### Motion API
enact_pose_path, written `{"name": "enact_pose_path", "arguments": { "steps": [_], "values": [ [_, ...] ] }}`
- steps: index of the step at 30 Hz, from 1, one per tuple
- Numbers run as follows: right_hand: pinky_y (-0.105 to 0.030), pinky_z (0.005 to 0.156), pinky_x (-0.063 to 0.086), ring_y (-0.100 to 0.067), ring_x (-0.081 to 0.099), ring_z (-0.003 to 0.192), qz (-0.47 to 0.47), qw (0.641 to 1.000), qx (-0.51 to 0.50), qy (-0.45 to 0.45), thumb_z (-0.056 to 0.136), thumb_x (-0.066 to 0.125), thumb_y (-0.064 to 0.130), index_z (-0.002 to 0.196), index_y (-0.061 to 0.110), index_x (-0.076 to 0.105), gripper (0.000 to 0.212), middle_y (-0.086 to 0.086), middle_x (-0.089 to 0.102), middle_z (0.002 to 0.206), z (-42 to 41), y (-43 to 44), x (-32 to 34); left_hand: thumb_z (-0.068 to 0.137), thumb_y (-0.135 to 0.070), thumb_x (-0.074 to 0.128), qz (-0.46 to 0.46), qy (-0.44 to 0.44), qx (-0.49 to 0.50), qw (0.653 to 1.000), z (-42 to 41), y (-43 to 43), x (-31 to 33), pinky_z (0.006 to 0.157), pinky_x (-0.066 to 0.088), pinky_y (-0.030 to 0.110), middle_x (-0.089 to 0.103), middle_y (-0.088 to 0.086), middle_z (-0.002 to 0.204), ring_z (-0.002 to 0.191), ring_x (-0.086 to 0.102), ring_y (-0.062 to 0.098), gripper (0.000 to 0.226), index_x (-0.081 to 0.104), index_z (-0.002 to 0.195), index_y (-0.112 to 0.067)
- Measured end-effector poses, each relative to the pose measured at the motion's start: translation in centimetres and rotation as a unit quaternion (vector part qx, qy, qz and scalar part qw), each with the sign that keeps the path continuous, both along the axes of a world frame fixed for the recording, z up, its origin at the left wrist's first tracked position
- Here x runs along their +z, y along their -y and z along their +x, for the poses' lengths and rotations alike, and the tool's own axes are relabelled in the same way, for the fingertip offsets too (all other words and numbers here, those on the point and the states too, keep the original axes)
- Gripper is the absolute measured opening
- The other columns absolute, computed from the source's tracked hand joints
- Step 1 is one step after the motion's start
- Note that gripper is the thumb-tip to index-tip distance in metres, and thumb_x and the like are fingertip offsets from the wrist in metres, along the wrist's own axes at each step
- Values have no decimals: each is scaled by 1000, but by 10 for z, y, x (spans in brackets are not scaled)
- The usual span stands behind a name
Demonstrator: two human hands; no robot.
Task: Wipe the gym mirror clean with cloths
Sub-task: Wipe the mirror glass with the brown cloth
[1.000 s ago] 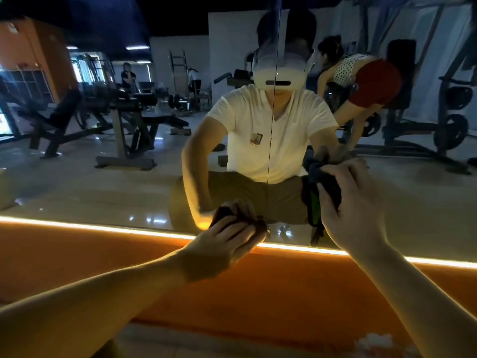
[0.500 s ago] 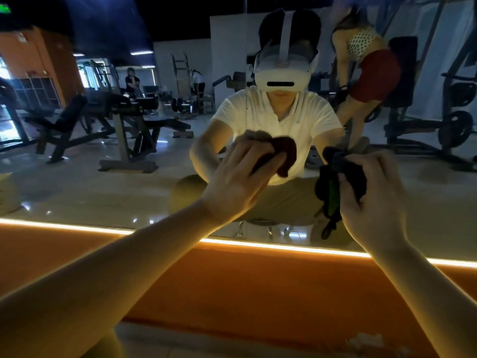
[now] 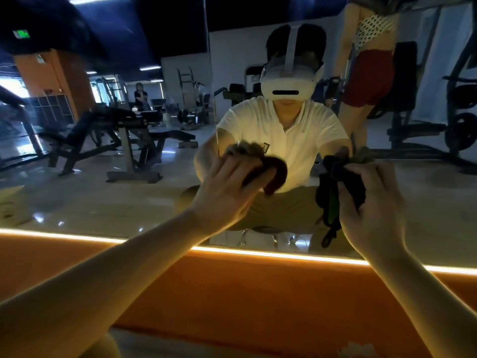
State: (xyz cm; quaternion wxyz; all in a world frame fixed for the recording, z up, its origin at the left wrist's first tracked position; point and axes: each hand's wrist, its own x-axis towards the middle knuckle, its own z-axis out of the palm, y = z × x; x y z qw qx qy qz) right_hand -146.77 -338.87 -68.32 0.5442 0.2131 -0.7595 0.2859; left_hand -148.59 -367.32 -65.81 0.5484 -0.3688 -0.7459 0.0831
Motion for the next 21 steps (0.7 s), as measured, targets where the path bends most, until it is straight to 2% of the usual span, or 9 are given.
{"name": "enact_pose_path", "arguments": {
  "steps": [3,5,8,9,10,11,13,17,21],
  "values": [
    [-38,67,54,-22,56,92,-13,1000,3,0,94,68,8,117,2,60,25,-16,52,114,-1,-10,-2,95,-19,69,127,12,1,992,-2,-22,7,101,47,48,40,12,137,125,43,33,48,48,139,-17],
    [-36,66,54,-22,56,94,-12,1000,5,6,94,70,9,117,2,60,26,-16,51,115,-2,-15,-4,93,-14,71,132,25,-9,991,6,-29,-20,99,52,50,41,12,138,126,44,34,52,48,139,-16],
    [-22,69,45,-16,52,95,-7,1000,9,18,95,69,10,117,3,60,25,-15,52,115,-2,-19,-10,102,-24,51,-97,72,3,993,2,-32,-74,108,51,50,45,5,140,132,46,26,37,49,139,-21],
    [-19,70,41,-14,51,95,-7,1000,15,19,97,67,12,118,4,59,23,-14,51,115,-2,-20,-12,105,-28,45,-119,85,-51,988,-2,-32,-82,110,49,47,49,5,136,132,48,19,34,50,138,-25],
    [-18,70,39,-14,51,94,-5,1000,23,19,98,64,14,118,5,59,23,-13,50,115,-3,-21,-13,108,-27,46,-115,113,-134,978,-6,-30,-90,112,48,44,55,10,129,130,51,14,33,51,140,-26],
    [-16,71,38,-14,52,94,-3,999,30,19,97,63,16,118,6,59,24,-11,50,115,-4,-23,-13,106,-18,54,-135,115,-133,975,-6,-28,-98,111,48,46,59,18,121,128,52,14,35,53,141,-23],
    [-13,72,38,-16,54,93,3,999,31,20,98,63,15,118,5,60,22,-10,51,113,-6,-28,-10,89,-6,77,-252,84,-11,964,2,-25,-111,103,53,50,66,16,120,120,55,24,53,57,137,-13],
    [-28,67,51,-21,58,94,8,999,35,22,96,66,11,117,3,61,23,-14,54,114,-8,-34,-13,93,-17,68,-50,28,-28,998,12,-42,-59,112,37,50,57,8,133,124,51,29,42,57,133,-13],
    [-38,68,56,-22,59,93,17,999,43,-11,96,62,11,116,6,58,21,-11,53,114,-8,-42,-18,95,-19,70,144,-20,-14,989,-6,-71,4,104,42,46,49,8,132,120,48,31,39,51,130,-15]
  ]
}}
